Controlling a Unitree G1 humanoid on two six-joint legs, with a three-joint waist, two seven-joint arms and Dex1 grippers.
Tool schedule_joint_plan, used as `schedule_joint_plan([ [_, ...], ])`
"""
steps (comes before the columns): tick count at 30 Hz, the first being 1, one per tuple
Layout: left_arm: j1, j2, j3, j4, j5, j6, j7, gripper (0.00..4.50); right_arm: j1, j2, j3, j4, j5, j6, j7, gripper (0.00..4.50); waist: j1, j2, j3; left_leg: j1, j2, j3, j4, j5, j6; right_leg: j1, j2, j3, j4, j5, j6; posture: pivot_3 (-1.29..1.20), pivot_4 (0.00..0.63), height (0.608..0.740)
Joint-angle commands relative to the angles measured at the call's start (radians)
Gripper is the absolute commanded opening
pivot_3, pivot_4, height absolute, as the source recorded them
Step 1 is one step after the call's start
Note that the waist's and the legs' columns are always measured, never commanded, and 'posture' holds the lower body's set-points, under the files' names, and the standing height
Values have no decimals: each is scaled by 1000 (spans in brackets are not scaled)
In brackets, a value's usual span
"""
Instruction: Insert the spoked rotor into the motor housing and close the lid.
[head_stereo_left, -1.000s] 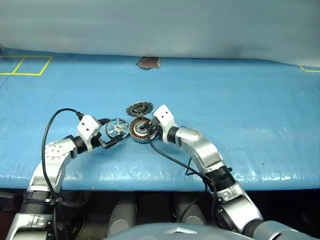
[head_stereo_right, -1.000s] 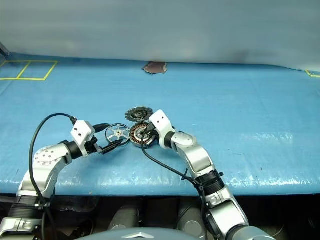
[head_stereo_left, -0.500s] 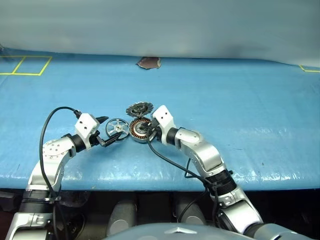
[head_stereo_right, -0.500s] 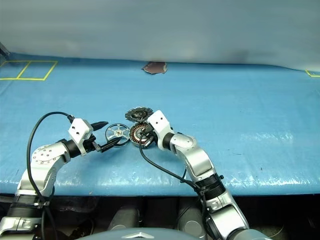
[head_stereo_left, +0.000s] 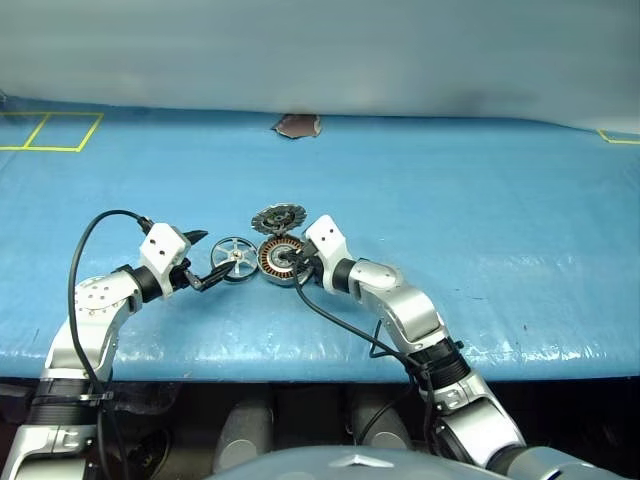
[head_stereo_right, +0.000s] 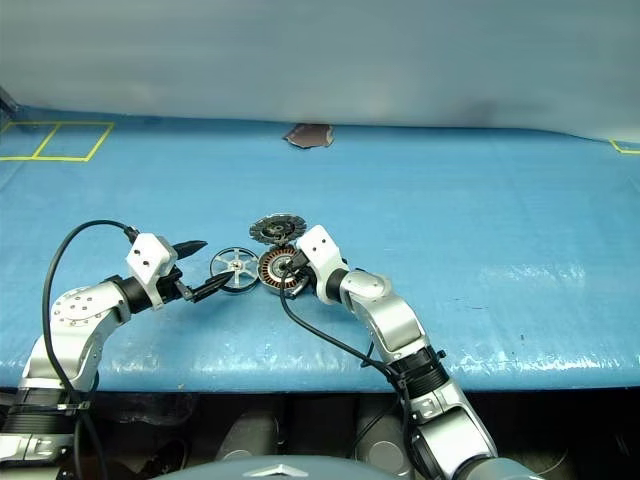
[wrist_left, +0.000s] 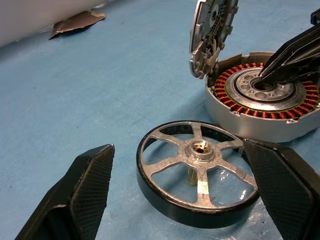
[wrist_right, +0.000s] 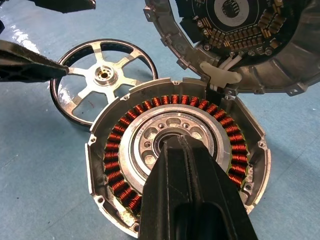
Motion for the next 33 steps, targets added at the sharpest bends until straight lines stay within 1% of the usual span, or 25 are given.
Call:
schedule_joint_plan([
  [1,-21,15,36,-12,-29,21,-4,4500,-5,7,-15,-41,11,-18,-4,17,0,0,0,0,0,0,0,0,0,0,0,0,0,0,0,0,150,740],
  [5,-45,14,49,-13,-79,98,-5,4500,10,2,-35,-148,37,-13,0,17,0,0,0,0,0,0,0,0,0,-1,0,0,0,0,0,0,150,740],
  [10,-75,19,18,-4,-71,134,-15,4500,35,-9,-29,-230,48,8,-6,17,-1,0,0,-1,0,-1,0,0,0,0,0,0,0,0,0,0,150,740],
  [14,-107,24,-34,-1,-43,138,-41,4500,51,-10,-23,-246,48,11,-16,17,0,0,0,-1,0,-1,0,0,0,0,0,0,0,0,0,0,150,740],
  [18,-135,50,-101,14,-5,140,-88,4500,56,-10,-25,-245,47,6,-26,17,0,0,0,-1,0,-1,0,0,0,0,0,0,0,0,0,0,150,740],
  [19,-142,55,-115,22,9,136,-91,4117,56,-10,-25,-244,47,6,-28,0,-1,0,0,-1,0,-1,0,0,0,0,1,0,0,0,0,0,150,740],
  [20,-151,58,-124,33,25,133,-83,3927,56,-10,-26,-244,47,5,-30,0,-1,0,0,-1,0,0,0,0,0,-1,1,0,0,0,0,0,150,740],
  [21,-158,59,-129,43,36,131,-77,3590,56,-10,-26,-244,48,5,-33,0,-2,0,0,-1,0,0,0,0,0,-1,1,0,0,0,0,0,150,740],
  [22,-163,60,-131,48,46,129,-73,3394,57,-10,-27,-244,49,4,-35,0,-3,0,0,-1,0,0,-1,0,0,-1,1,0,0,0,0,0,150,740],
  [33,-131,71,-206,56,124,144,-102,3394,62,-10,-30,-247,54,2,-51,0,-5,0,0,0,0,-1,0,0,0,-1,1,0,0,0,0,0,150,740],
])
